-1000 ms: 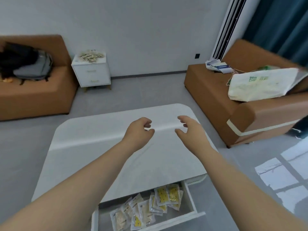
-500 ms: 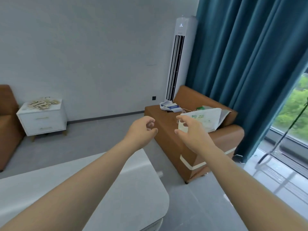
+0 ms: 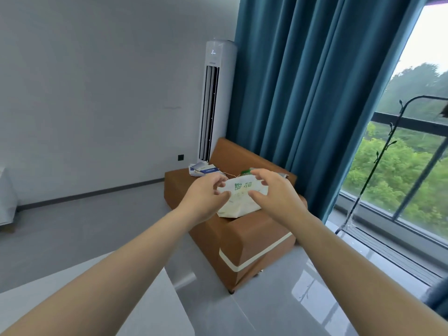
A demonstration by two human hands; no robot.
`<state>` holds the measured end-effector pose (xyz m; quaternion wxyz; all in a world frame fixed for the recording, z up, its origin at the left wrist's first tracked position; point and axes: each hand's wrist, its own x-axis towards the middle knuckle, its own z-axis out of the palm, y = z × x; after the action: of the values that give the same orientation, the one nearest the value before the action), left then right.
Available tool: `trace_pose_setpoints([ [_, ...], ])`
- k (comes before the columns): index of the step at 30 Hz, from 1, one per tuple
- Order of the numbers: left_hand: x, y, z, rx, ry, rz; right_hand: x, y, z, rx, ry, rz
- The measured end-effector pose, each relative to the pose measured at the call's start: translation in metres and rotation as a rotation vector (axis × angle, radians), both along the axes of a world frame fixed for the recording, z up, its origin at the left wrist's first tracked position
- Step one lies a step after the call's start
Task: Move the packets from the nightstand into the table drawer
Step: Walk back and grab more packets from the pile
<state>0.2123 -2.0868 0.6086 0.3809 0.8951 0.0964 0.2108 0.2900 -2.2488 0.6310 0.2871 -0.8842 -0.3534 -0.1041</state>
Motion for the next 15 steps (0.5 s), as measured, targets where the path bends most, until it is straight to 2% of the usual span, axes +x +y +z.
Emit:
trace_pose_setpoints([
  [15,0.207,0.061,0.030,0.016,-0.044,0.028,0.207,0.057,0.030,-0.017,-0.048,0.011],
])
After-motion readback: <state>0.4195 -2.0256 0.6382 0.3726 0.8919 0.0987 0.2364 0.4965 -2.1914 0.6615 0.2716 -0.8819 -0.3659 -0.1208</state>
